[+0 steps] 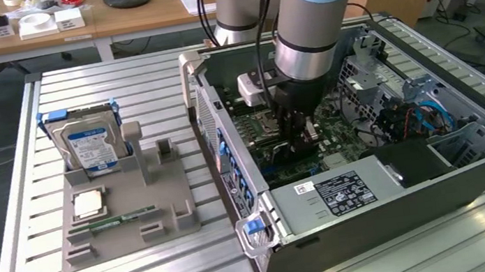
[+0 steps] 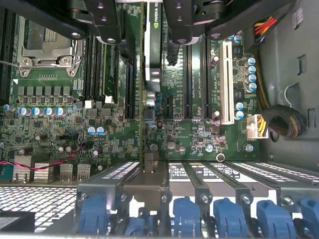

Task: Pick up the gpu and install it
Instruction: 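Insert the gpu into the slot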

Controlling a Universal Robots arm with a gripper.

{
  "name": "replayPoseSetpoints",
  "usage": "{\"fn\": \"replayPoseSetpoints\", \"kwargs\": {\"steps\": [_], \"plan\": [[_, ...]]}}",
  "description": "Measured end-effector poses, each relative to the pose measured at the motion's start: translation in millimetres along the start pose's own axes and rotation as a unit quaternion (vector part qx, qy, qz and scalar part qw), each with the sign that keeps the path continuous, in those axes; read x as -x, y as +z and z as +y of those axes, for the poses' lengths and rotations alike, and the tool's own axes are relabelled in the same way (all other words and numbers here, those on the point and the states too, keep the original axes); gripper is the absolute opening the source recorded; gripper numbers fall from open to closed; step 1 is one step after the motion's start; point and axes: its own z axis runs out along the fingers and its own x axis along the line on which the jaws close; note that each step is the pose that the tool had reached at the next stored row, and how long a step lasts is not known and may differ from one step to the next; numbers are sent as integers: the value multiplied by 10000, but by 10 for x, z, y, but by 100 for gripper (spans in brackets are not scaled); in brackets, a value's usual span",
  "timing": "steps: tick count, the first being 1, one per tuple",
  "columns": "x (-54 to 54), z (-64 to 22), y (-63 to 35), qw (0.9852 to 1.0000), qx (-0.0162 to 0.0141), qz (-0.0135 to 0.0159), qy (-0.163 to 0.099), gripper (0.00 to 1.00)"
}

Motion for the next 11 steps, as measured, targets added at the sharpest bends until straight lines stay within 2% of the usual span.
{"fn": "replayPoseSetpoints", "kwargs": {"steps": [5,11], "plan": [[0,0,-16,10000,1,1,0,40],[5,-4,-127,10000,0,0,0,40]]}}
